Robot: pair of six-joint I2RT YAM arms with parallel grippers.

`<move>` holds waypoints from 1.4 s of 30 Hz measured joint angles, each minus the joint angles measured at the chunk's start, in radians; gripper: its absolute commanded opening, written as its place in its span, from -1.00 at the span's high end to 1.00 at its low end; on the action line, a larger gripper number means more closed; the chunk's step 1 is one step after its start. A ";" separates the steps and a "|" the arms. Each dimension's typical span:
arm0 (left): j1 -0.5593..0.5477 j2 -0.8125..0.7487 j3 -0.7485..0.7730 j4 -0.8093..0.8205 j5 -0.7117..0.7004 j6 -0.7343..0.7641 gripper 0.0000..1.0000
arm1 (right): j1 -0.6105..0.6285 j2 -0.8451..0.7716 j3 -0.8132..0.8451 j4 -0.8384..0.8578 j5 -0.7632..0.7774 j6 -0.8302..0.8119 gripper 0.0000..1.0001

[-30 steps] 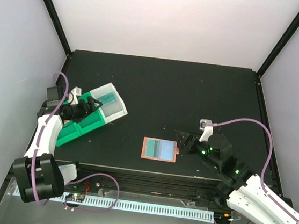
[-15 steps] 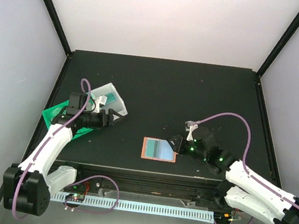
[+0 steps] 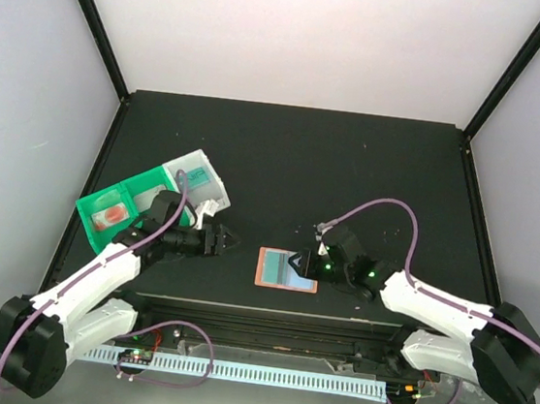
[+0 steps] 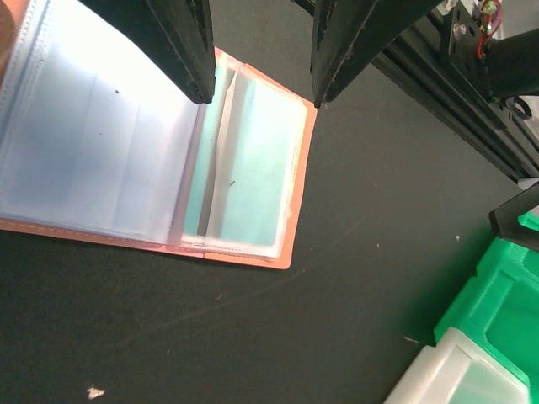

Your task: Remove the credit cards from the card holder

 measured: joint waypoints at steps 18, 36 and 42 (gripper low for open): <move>-0.075 0.011 -0.056 0.023 -0.130 -0.047 -0.97 | 0.059 0.285 0.093 0.049 -0.014 -0.024 0.42; -0.120 0.028 -0.140 0.167 -0.103 -0.127 -0.50 | 0.063 0.418 0.167 0.013 0.043 -0.105 0.50; -0.161 0.072 -0.142 0.251 -0.097 -0.176 -0.33 | 0.067 0.425 0.180 -0.012 0.076 -0.122 0.62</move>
